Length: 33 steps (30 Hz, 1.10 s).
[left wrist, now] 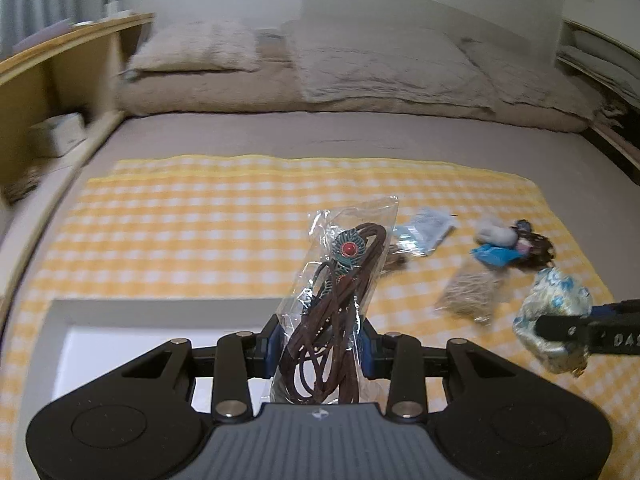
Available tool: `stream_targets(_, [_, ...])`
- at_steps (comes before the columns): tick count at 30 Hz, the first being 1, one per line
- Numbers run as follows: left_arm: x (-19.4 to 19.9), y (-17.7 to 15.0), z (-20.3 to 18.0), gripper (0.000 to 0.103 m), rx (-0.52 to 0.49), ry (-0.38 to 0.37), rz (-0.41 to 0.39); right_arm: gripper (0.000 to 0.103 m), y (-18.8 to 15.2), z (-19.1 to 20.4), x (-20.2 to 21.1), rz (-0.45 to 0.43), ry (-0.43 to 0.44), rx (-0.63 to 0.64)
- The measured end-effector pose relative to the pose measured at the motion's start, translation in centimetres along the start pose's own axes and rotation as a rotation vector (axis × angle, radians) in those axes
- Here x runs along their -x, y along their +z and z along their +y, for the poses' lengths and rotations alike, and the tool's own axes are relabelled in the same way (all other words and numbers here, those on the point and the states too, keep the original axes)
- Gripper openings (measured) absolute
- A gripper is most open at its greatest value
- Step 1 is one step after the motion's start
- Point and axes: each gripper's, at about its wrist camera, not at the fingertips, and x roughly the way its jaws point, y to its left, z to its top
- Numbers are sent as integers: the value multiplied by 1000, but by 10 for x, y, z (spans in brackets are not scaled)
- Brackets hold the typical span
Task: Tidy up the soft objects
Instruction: 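Carry the pouch and the cord bag over the white box with both tools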
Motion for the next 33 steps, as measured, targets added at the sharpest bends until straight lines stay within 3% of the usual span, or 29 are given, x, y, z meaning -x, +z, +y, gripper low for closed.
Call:
stream_targets(7, [18,-26,60,39,46,143,9,51,-2,38,2,-9,65,35])
stream_targets(18, [17,-73,139,39,56,322,122,51,-15,93,-8,39,150,109])
stream_targets(30, [3,-105,175,39,18,440,213,51,-42,154,-27,148,254,213])
stream_targets(33, [-1,-110,180,40,25,431,225,51,-49,168,-33,175,276,241])
